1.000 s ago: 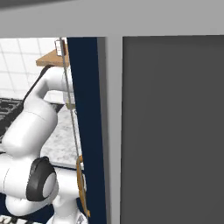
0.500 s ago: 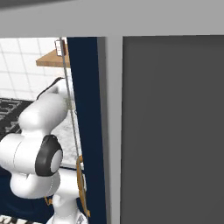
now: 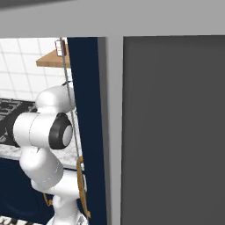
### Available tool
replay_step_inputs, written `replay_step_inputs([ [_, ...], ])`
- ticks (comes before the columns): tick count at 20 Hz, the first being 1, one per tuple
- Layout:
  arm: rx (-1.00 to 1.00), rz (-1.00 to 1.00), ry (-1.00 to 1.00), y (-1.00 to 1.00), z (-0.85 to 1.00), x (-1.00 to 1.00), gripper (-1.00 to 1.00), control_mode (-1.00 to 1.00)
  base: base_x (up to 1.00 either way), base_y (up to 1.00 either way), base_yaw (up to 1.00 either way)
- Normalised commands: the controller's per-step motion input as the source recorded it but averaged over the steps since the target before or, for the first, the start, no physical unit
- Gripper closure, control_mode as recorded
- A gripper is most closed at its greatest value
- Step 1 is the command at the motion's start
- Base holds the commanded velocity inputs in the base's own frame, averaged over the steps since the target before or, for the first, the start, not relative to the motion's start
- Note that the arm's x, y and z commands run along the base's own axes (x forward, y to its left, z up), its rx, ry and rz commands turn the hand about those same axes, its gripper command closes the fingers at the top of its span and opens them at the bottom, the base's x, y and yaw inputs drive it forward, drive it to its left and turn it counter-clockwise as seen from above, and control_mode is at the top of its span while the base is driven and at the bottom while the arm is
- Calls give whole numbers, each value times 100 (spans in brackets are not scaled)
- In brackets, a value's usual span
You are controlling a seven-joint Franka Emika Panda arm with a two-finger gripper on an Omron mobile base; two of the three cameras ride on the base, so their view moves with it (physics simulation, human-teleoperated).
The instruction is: Open the cabinet, pick up the bread from the cabinet and place it in the basket. Then move the basket to the dining counter.
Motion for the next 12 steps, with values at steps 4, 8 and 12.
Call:
replay_step_inputs([
  [4, 0, 0, 2, 1, -43, 16, 100, -100, 0, 0, 0],
  [8, 0, 0, 0, 1, -41, 0, 100, -100, 0, 0, 0],
  [12, 0, 0, 0, 0, -34, 0, 100, -100, 0, 0, 0],
])
